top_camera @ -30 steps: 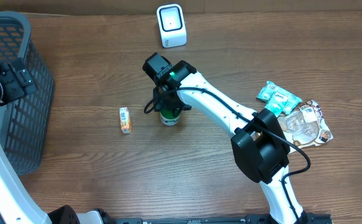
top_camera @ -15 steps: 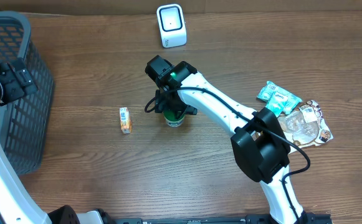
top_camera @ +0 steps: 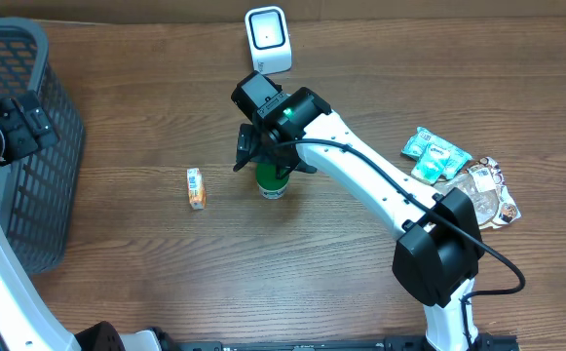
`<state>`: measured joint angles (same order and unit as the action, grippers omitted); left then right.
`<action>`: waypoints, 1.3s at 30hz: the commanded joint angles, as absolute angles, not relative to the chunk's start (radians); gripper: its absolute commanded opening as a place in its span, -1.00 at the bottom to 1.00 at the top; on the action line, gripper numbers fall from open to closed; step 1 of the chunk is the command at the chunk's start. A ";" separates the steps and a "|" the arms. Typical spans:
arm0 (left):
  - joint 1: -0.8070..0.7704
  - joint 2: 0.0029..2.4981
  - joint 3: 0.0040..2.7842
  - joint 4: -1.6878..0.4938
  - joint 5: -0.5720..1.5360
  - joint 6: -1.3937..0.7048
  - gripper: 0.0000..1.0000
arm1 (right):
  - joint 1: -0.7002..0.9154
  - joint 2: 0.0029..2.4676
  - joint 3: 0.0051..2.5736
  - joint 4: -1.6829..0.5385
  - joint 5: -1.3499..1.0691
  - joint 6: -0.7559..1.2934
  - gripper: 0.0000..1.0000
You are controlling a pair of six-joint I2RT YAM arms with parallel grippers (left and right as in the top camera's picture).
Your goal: Scan the item barcode
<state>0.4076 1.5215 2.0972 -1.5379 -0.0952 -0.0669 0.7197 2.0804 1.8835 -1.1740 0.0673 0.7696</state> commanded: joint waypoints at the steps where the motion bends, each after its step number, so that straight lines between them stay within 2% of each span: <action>1: 0.411 1.524 2.110 -1.537 -0.104 -0.048 0.98 | 0.711 2.077 1.851 -1.158 0.078 0.810 0.79; 8: 0.411 1.524 2.110 -1.536 -0.104 -0.048 0.99 | 0.711 2.079 1.818 -1.122 0.117 0.966 0.76; 20: 0.411 1.524 2.110 -1.536 -0.104 -0.048 0.99 | 0.711 2.082 1.771 -1.102 0.120 0.969 0.86; 34: 0.411 1.524 2.110 -1.537 -0.104 -0.048 0.99 | 0.712 2.082 1.714 -1.023 0.085 0.964 0.82; 39: 0.411 1.524 2.110 -1.536 -0.104 -0.048 0.99 | 0.712 2.084 1.714 -1.022 0.084 0.955 0.76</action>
